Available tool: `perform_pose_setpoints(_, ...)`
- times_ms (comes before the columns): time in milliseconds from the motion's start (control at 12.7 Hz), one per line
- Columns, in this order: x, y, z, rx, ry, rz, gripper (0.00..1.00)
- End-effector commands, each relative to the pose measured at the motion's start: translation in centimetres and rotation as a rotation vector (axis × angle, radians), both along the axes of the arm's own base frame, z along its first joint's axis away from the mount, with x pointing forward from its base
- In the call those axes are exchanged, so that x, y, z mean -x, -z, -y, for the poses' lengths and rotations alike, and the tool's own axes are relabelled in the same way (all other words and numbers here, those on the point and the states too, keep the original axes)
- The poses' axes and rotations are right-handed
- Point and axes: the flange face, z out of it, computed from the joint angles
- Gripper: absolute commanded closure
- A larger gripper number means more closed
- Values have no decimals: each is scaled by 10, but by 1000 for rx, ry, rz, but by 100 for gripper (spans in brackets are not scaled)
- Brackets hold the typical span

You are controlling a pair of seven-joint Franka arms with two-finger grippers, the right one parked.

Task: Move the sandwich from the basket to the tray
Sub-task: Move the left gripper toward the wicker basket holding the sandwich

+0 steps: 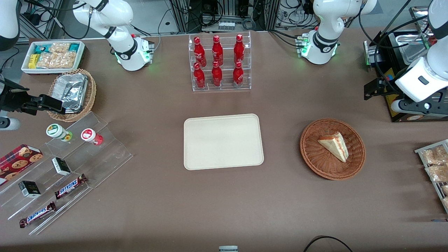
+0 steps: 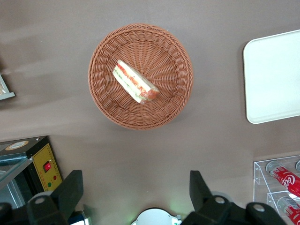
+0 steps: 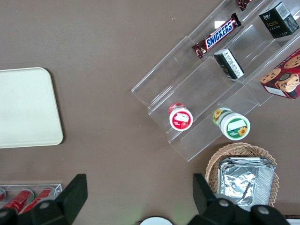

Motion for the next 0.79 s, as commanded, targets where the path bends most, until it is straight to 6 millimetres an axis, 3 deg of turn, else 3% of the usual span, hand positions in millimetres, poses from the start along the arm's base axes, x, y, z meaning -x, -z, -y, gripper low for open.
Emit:
perform_pose_setpoints(0, 3, -8, 2, 23, 3, 8, 0)
perform_pose_setpoints(236, -2, -1, 1, 26, -2, 14, 0)
perform_pose_setpoints(709, -10, 61, -2, 31, -14, 8, 0)
